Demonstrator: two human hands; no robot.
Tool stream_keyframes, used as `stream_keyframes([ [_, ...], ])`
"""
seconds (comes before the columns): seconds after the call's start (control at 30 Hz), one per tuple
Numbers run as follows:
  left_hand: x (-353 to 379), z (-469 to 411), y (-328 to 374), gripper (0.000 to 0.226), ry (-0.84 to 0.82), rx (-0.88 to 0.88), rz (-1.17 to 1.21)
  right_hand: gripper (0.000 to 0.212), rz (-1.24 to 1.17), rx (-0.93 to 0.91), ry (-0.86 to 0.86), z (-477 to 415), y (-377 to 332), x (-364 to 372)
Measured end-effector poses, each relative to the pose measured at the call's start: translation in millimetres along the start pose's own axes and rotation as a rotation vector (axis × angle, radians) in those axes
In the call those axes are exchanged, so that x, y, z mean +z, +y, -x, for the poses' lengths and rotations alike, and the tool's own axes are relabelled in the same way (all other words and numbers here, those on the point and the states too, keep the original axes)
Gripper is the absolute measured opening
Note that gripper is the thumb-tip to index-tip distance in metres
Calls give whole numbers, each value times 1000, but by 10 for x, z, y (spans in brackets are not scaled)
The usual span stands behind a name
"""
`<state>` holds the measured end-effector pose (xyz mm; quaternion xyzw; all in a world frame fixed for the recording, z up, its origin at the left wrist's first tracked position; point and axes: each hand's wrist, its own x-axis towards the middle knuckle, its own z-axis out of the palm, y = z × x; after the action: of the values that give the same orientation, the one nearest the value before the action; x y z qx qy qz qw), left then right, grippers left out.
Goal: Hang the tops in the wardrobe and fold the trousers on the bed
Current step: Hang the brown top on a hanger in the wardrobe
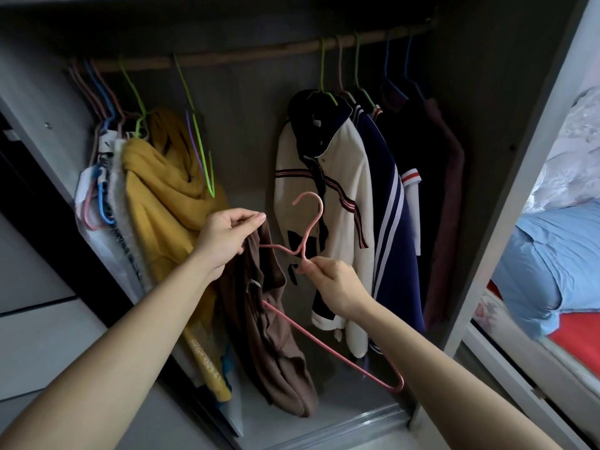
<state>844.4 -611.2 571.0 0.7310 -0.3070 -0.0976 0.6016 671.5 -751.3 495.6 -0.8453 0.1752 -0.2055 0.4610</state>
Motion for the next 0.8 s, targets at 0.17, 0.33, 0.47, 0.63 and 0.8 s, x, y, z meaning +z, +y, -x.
stream_keyframes([
  [0.17,27,104,154,21,-139,-28,193,36,-19,19,5,-56,-38,44],
  [0.33,-42,48,240,30,-101,98,12,34,-160,-159,187,-22,-151,-45],
  [0.47,-297,-176,156,48,271,438,-741,35,-214,-224,276,57,-150,-134],
  [0.63,-425,-327,68,24,-127,443,-826,34,-114,-260,262,102,-55,-353],
  [0.8,-160,-224,41,11,-205,352,-563,30,-6,-246,214,62,41,-793],
])
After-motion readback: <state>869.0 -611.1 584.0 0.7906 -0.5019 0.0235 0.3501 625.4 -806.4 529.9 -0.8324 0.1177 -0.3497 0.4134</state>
